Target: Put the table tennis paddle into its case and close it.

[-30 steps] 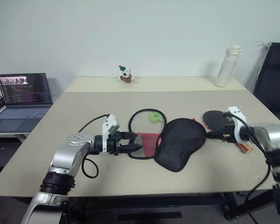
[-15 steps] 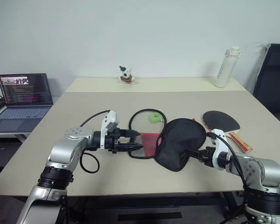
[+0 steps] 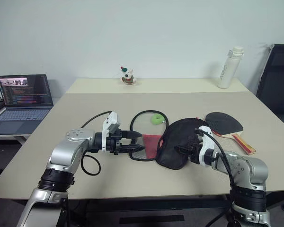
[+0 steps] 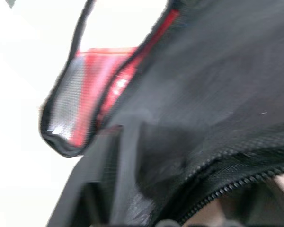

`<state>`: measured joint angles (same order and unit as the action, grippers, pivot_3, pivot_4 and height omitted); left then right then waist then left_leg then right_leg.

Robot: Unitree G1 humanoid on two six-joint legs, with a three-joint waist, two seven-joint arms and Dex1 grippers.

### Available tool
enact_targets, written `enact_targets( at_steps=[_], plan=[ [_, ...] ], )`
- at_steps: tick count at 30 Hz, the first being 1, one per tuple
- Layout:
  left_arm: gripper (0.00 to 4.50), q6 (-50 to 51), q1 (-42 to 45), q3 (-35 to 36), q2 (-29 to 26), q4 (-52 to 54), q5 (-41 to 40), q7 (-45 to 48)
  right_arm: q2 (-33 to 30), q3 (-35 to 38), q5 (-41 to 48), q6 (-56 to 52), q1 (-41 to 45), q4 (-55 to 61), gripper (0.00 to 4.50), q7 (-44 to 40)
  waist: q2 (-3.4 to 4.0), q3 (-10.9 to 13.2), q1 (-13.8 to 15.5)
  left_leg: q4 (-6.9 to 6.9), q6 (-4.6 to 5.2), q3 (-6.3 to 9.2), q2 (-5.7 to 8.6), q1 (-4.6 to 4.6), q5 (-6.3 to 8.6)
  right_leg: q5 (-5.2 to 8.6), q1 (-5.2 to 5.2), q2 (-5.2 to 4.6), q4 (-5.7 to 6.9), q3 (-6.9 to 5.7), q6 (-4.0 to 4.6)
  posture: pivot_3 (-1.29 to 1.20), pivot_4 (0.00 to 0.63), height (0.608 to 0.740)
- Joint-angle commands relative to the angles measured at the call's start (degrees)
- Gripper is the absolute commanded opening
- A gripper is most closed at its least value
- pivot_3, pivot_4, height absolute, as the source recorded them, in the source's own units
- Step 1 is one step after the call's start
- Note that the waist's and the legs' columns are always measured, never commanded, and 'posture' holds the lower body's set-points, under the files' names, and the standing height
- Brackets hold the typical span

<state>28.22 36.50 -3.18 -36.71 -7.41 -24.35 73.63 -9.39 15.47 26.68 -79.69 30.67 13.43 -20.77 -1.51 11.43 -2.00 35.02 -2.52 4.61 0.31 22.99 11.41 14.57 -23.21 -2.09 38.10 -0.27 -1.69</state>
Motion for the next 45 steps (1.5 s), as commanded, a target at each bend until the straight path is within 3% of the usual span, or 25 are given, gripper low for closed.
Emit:
enact_targets(
  at_steps=[1,5,13,20,28,39,43,45],
  plan=[
    [3.23,-0.59,-0.03,1.27,-0.87,2.0,-0.51,-0.44,-4.64,-1.74,2.61,-0.42,2.31,-1.29,1.4,-3.79,0.0,0.0,0.01,0.0,0.0,0.0,0.0,0.0,0.0,0.0,0.0,0.0,0.0,0.0,0.0,0.0,0.15,0.74],
    [3.23,-0.49,-0.2,1.11,-0.8,2.43,-0.59,-0.84,-15.37,-8.4,1.96,4.12,5.54,-10.4,0.02,-12.3,0.0,0.0,0.03,0.02,0.0,-0.03,0.02,0.0,0.0,0.0,0.0,0.0,-0.01,0.01,0.0,0.0,0.15,0.74],
    [3.23,-0.39,-0.47,1.03,-0.64,3.39,-0.75,-1.33,-26.83,-24.12,-4.04,18.36,17.91,-30.99,0.02,-30.75,0.0,0.01,-0.37,-0.02,0.01,-0.06,-0.01,0.0,0.01,0.0,-0.01,0.04,-0.05,0.01,0.0,0.0,0.15,0.74],
    [3.23,-0.18,-1.46,1.37,-1.07,4.86,-0.89,-2.16,-25.72,-33.17,-13.48,32.42,30.87,-51.87,0.02,-42.19,-0.01,0.02,-0.73,-0.02,0.01,-0.09,0.0,0.0,0.0,0.0,-0.02,0.03,-0.06,0.04,0.0,0.0,0.15,0.74],
    [3.23,0.26,-2.52,1.88,-1.64,6.32,-1.25,-3.18,-24.1,-36.37,-23.06,45.02,38.51,-68.54,0.02,-48.07,0.01,0.03,-0.73,-0.02,0.0,-0.09,0.02,0.02,0.0,0.0,-0.04,0.0,-0.07,0.04,0.0,0.0,0.15,0.74],
    [3.23,-0.43,-1.2,0.71,-0.57,5.17,-0.79,-3.34,-22.64,-33.97,-29.61,53.03,42.9,-79.43,0.02,-46.71,0.01,0.03,-0.74,-0.02,-0.01,-0.1,0.02,0.0,0.0,-0.14,-0.04,0.0,-0.04,0.07,0.24,0.0,0.15,0.74],
    [3.23,-0.83,-0.52,0.3,-0.19,4.51,-0.64,-2.91,-22.03,-31.62,-29.92,52.24,42.91,-80.0,0.91,-44.9,0.01,0.03,-0.74,-0.02,-0.01,-0.1,0.02,0.0,0.0,-0.15,-0.04,0.0,-0.02,0.06,0.24,0.0,0.15,0.74],
    [3.23,-0.93,-0.32,0.14,-0.02,4.34,-0.65,-2.62,-22.14,-30.95,-30.13,51.93,42.67,-79.79,1.67,-44.88,0.01,0.03,-0.74,-0.02,-0.01,-0.1,0.02,0.0,0.0,-0.15,-0.04,0.0,-0.02,0.07,0.25,0.0,0.15,0.74]
  ],
)
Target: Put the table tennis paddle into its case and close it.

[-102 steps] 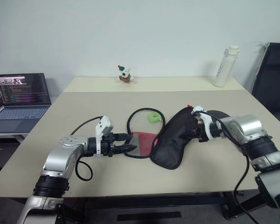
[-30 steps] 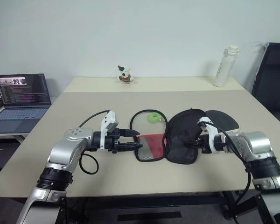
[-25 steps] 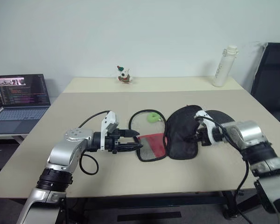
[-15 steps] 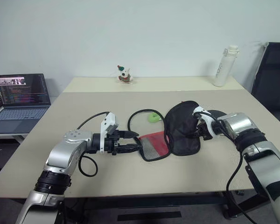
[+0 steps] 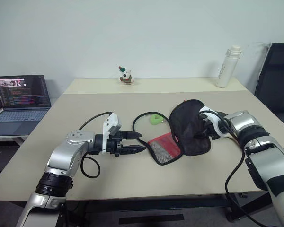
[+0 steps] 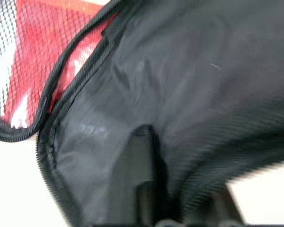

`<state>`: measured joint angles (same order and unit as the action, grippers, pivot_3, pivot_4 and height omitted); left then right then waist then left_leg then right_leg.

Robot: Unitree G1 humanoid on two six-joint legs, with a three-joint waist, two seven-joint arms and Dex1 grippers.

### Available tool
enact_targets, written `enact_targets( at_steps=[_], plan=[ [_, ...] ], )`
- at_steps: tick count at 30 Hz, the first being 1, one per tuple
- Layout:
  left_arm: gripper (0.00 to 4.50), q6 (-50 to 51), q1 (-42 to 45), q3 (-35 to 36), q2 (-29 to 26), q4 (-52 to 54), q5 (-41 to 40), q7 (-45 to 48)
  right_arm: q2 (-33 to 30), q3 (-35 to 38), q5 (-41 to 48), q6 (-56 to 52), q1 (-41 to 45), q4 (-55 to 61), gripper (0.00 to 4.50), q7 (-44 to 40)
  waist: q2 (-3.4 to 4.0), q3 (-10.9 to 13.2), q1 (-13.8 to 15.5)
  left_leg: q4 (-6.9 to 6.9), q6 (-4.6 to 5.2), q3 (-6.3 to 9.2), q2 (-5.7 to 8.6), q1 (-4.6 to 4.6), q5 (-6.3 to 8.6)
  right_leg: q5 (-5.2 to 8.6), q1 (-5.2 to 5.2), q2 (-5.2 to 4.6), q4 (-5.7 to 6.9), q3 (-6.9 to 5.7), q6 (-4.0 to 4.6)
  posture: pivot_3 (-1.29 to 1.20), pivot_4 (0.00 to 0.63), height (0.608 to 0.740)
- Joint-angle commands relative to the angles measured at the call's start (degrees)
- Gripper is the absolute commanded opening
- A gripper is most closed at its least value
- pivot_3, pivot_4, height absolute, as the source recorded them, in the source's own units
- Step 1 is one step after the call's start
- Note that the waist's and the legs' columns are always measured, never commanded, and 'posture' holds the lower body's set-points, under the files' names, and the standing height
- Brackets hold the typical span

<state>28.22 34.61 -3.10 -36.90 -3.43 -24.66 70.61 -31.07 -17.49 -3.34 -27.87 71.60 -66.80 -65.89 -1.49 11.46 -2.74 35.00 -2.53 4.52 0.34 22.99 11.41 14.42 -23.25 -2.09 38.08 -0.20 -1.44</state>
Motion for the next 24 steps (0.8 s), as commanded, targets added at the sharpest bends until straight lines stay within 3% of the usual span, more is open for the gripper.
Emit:
enact_targets(
  at_steps=[1,8,15,24],
  plan=[
    [3.23,-1.0,1.67,-0.01,0.27,0.26,-0.31,0.54,-0.66,2.32,-0.17,-0.18,1.57,0.76,1.98,0.03,0.0,0.0,-0.01,0.0,0.0,0.0,0.0,0.01,0.0,0.0,0.0,0.0,-0.01,0.0,0.0,0.0,0.15,0.74],
    [3.23,-0.97,2.23,-0.55,0.65,0.06,-0.51,0.88,-4.86,5.68,0.2,0.06,0.42,3.72,4.48,0.26,0.01,0.01,0.01,0.0,0.0,-0.01,0.02,0.01,0.0,-0.01,0.0,-0.01,0.0,0.01,0.02,0.0,0.15,0.74],
    [3.23,-0.36,2.07,-0.74,1.22,0.26,-0.91,0.75,-13.17,10.61,2.36,-2.95,-5.87,12.17,4.48,0.2,0.02,0.01,0.49,-0.01,0.0,-0.04,0.05,0.02,0.0,0.01,0.01,-0.05,-0.06,0.02,-0.02,0.0,0.15,0.74],
    [3.23,-1.2,6.0,-1.28,4.04,-2.11,-0.14,-0.09,-17.35,20.27,3.84,-6.16,-17.79,21.47,4.48,15.23,0.04,0.03,0.65,0.02,0.0,-0.13,0.05,-0.05,0.0,0.14,0.04,-0.03,0.01,0.15,-0.24,0.0,0.15,0.74]
  ],
)
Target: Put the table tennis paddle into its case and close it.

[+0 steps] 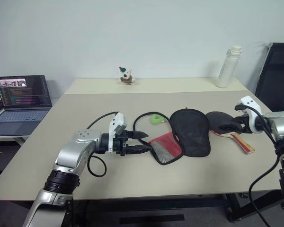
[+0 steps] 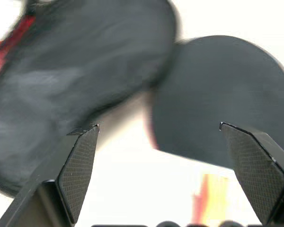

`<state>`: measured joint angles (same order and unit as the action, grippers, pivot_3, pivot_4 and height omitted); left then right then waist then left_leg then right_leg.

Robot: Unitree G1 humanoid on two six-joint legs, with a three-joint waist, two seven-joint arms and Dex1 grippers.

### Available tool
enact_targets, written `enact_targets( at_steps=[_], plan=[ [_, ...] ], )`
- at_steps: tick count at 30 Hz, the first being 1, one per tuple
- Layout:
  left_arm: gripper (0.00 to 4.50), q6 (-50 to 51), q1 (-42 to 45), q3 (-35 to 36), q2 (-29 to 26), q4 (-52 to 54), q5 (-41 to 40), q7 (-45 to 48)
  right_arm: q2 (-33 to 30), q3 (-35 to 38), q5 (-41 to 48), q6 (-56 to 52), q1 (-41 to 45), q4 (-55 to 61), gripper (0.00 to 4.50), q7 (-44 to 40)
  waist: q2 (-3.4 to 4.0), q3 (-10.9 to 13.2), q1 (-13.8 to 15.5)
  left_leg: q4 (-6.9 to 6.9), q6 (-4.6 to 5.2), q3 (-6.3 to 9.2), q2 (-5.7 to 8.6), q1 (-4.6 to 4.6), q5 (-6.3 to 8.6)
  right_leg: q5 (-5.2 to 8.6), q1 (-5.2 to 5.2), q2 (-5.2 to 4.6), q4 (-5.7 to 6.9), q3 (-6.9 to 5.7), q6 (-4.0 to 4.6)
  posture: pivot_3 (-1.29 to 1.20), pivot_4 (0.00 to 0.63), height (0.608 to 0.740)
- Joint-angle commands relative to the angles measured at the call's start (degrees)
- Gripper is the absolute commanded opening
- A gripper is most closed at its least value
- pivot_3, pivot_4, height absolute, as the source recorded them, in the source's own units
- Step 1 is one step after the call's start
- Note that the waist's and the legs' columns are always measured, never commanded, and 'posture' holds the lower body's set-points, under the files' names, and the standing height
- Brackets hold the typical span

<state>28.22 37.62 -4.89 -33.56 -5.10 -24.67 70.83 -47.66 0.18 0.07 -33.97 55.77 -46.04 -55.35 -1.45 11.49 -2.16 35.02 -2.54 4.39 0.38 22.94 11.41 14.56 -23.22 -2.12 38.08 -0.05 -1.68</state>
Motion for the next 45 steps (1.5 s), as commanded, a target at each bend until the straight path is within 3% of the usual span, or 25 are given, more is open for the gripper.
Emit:
enact_targets(
  at_steps=[1,9,23,26,35,41,45],
  plan=[
    [3.23,-1.49,3.93,0.35,1.13,-1.22,0.22,-0.6,-0.7,2.87,0.23,0.41,-2.73,-0.21,4.48,6.06,0.01,0.0,0.09,0.02,0.0,-0.04,0.0,0.01,0.0,-0.01,0.0,0.0,0.0,0.04,0.0,0.0,0.15,0.74],
    [3.23,-3.87,9.17,-0.33,3.44,-6.17,1.87,-0.66,1.92,2.64,0.34,4.42,-1.95,-10.48,4.48,11.57,0.01,0.01,-0.43,0.03,0.01,-0.41,0.02,-0.12,0.0,-0.07,-0.01,0.01,0.02,0.46,-0.11,0.0,0.15,0.74],
    [3.23,-3.74,6.84,0.72,2.11,-4.58,2.21,-1.75,11.17,6.31,1.47,13.8,1.18,-23.39,4.48,22.49,-0.2,-0.12,-2.51,0.13,0.01,-1.09,-0.07,-0.48,-0.01,-0.49,0.05,0.1,-0.01,1.19,-0.41,0.0,0.15,0.74],
    [3.23,-3.58,6.51,1.01,1.74,-4.31,1.99,-2.13,12.06,7.01,1.69,14.48,0.94,-23.81,3.97,23.46,-0.23,-0.13,-2.83,0.19,0.02,-1.2,-0.07,-0.51,-0.01,-0.56,0.06,0.11,-0.01,1.32,-0.47,0.0,0.15,0.74],
    [3.23,-3.67,5.8,1.28,1.52,-4.09,1.95,-3.13,12.81,9.88,2.68,16.13,0.16,-23.5,1.12,29.04,-0.4,-0.24,-2.81,0.25,0.02,-1.37,-0.06,-0.53,-0.01,-0.64,0.08,0.13,-0.06,1.53,-0.58,0.0,0.15,0.74],
    [3.23,-3.22,4.32,2.43,0.88,-3.27,1.53,-4.33,10.4,12.26,4.26,17.39,1.03,-19.85,1.1,34.1,-0.4,-0.22,-2.44,0.29,0.03,-1.55,0.03,-0.48,0.0,-0.72,0.01,0.1,-0.1,1.82,-0.71,0.0,0.15,0.74],
    [3.23,-2.05,1.68,4.42,-0.43,-1.65,0.61,-5.6,10.63,14.1,8.22,7.93,-1.98,-1.73,1.1,32.91,-0.31,-0.17,-2.51,0.24,0.06,-1.64,0.01,-0.22,0.01,-0.72,-0.29,0.1,-0.15,1.92,-0.71,0.0,0.15,0.74]
  ],
)
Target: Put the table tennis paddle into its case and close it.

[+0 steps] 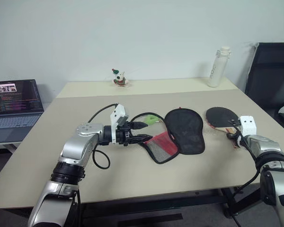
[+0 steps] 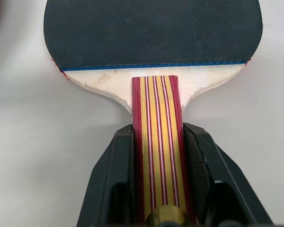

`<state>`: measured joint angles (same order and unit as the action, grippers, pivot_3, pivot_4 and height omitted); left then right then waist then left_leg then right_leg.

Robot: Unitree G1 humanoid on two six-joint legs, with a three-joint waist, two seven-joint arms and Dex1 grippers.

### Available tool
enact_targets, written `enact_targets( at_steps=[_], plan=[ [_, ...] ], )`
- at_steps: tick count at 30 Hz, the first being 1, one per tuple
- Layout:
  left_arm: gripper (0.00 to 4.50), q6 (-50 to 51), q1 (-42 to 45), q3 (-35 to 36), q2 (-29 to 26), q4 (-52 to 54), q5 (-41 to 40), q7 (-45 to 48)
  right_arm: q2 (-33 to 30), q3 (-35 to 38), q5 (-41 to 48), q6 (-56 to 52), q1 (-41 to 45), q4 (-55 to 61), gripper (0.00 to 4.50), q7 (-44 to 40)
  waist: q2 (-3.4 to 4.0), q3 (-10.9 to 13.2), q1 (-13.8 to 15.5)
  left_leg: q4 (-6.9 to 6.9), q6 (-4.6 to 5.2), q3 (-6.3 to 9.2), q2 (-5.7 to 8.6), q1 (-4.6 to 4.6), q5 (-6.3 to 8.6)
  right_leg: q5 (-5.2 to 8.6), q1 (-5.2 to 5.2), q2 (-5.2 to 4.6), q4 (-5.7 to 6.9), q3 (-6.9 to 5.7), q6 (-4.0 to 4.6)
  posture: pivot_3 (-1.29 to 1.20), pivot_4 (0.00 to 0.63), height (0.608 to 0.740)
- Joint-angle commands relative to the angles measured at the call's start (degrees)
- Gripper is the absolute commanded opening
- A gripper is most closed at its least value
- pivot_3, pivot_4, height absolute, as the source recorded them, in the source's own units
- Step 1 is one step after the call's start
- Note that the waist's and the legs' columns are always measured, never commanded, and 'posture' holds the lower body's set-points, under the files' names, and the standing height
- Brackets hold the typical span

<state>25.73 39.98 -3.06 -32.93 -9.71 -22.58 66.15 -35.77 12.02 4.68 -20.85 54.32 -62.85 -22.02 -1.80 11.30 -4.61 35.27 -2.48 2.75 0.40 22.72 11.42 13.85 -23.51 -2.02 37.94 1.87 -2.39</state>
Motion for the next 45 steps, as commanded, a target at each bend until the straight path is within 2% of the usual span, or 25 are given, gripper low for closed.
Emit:
enact_targets(
  at_steps=[1,3,7,12,18,28,36,43,45],
  plan=[
    [3.23,0.79,-1.26,2.88,-1.25,3.41,-1.63,-1.19,-0.45,2.61,4.94,-8.95,-2.51,21.57,1.1,-0.47,0.04,0.02,-0.13,-0.01,0.0,-0.08,-0.01,0.1,0.0,-0.01,-0.15,0.01,0.04,0.07,0.0,0.0,0.15,0.74],
    [3.23,1.24,-2.49,3.4,-1.56,4.28,-1.82,-1.58,2.16,3.36,8.19,-16.94,-7.2,36.09,1.1,0.79,0.04,0.02,-0.12,-0.04,0.0,-0.12,-0.08,0.14,0.0,-0.04,-0.26,0.05,0.09,0.13,0.07,0.0,0.15,0.74],
    [3.23,1.65,-3.82,3.65,-1.8,5.1,-2.03,-2.23,9.42,3.85,13.15,-28.75,-14.7,57.58,1.1,5.27,0.04,0.02,0.0,-0.09,0.0,0.01,-0.21,0.14,0.0,-0.15,-0.28,0.21,0.11,0.12,0.26,0.0,0.15,0.74],
    [3.23,1.64,-3.72,3.29,-1.64,5.11,-2.0,-2.21,18.95,2.39,15.01,-36.84,-18.15,69.59,1.1,11.67,0.04,0.02,0.7,-0.06,0.0,0.05,-0.2,0.14,0.0,-0.02,-0.27,0.25,0.14,0.1,0.02,0.0,0.15,0.74],
    [3.23,1.37,-3.02,2.71,-0.99,4.84,-1.81,-2.13,23.65,-0.64,13.14,-34.83,-18.13,66.53,1.1,14.91,0.04,0.02,1.49,-0.05,0.0,-0.06,-0.16,0.16,0.0,-0.04,-0.28,0.19,0.04,0.09,0.0,0.0,0.15,0.74],
    [3.23,1.71,-3.37,2.6,-0.83,5.78,-1.87,-2.41,22.77,-3.15,8.72,-25.42,-14.91,53.54,1.1,15.09,0.04,0.02,1.57,-0.06,0.0,-0.06,-0.17,0.18,0.0,-0.04,-0.31,0.2,0.05,0.08,0.01,0.0,0.15,0.74],
    [3.23,2.16,-4.5,3.09,-1.35,6.96,-2.19,-2.99,22.29,-3.48,8.85,-28.31,-17.28,56.59,1.1,15.29,0.04,0.02,1.52,-0.07,0.0,-0.04,-0.17,0.18,0.0,-0.04,-0.31,0.2,0.05,0.08,0.01,0.0,0.15,0.74],
    [3.23,2.15,-4.44,2.99,-1.14,6.83,-2.05,-3.27,24.88,-4.17,8.7,-28.58,-17.76,55.87,1.1,15.91,0.03,0.01,1.47,-0.07,0.0,-0.06,-0.18,0.17,0.0,-0.04,-0.31,0.21,0.06,0.08,0.01,0.0,0.15,0.74],
    [3.23,2.19,-4.51,3.01,-1.14,6.9,-2.04,-3.37,25.39,-3.8,8.34,-28.09,-17.52,55.17,1.82,16.6,0.02,0.0,1.41,-0.07,0.0,-0.05,-0.19,0.16,0.0,-0.04,-0.31,0.22,0.06,0.08,0.01,0.0,0.15,0.74]
  ],
)
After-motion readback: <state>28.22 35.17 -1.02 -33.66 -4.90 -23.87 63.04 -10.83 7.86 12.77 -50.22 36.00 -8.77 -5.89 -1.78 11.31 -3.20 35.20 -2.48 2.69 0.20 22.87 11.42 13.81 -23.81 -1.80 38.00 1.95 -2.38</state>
